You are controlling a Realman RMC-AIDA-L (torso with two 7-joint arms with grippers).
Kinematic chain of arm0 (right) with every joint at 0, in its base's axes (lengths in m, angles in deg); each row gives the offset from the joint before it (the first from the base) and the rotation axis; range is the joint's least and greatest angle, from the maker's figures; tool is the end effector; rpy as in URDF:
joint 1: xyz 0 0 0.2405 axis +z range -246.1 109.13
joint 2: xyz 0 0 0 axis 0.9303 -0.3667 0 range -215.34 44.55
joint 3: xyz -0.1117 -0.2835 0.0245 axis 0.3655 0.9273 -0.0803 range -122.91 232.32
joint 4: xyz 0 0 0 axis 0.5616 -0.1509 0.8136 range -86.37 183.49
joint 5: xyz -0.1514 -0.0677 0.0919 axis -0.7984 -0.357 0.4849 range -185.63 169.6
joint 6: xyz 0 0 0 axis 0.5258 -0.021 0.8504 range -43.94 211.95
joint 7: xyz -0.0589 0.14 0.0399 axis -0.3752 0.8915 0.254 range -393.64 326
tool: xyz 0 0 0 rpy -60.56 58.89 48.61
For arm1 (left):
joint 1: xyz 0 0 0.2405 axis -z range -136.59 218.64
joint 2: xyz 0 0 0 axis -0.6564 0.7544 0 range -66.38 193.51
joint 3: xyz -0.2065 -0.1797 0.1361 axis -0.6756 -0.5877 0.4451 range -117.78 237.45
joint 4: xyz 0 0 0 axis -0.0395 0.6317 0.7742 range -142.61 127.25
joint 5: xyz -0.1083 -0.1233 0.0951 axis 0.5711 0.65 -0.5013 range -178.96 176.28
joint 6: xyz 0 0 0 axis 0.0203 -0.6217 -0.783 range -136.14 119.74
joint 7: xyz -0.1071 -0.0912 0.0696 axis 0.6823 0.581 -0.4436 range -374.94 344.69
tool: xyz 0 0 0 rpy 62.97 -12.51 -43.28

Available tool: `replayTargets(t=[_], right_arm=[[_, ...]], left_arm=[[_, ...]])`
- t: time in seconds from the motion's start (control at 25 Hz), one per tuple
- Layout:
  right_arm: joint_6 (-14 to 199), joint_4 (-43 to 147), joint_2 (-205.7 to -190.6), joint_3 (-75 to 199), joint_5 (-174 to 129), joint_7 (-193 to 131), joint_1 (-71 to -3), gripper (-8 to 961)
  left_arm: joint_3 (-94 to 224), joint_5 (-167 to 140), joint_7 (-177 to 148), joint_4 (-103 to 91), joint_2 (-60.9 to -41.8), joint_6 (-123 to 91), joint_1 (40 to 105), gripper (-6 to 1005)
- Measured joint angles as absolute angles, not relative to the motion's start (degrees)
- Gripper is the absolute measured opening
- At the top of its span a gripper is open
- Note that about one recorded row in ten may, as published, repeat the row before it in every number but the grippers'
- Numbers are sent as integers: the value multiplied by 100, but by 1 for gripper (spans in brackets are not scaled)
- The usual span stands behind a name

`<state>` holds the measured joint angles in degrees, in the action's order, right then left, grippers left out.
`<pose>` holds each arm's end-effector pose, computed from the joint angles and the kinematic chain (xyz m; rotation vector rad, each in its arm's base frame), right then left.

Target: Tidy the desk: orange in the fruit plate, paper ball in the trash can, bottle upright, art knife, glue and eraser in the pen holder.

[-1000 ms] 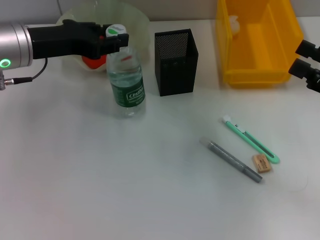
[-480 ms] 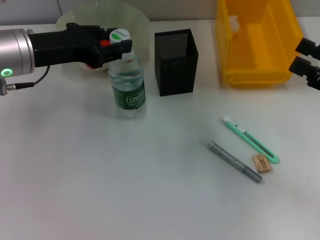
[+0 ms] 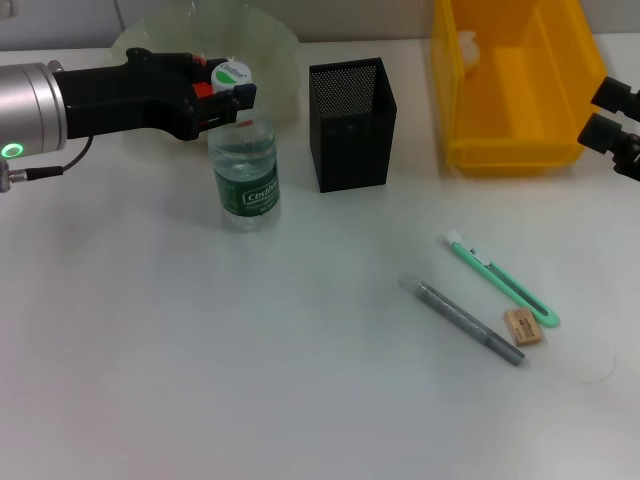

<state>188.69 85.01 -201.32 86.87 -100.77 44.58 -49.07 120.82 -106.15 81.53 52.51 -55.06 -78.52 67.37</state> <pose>0.3035 0.2901 0.0430 -2.3710 0.6146 1.2442 -0.2422 0.3843 -0.0074 -2.5446 -0.5191 -0.5358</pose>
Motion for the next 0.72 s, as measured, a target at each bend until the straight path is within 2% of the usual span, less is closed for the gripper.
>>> replayTargets(t=[0.36,0.72], right_arm=[[18890,8495,-20137,8687,-10069,4459,-4907,740],[18844,8495,-20147,8687,-10096,4616,-4901,740]], left_arm=[[12071,-10556,8153,5115,-5519,-7658,6760,625],[12105,-8988,7116,4839,-5507,-7692,6516,632]])
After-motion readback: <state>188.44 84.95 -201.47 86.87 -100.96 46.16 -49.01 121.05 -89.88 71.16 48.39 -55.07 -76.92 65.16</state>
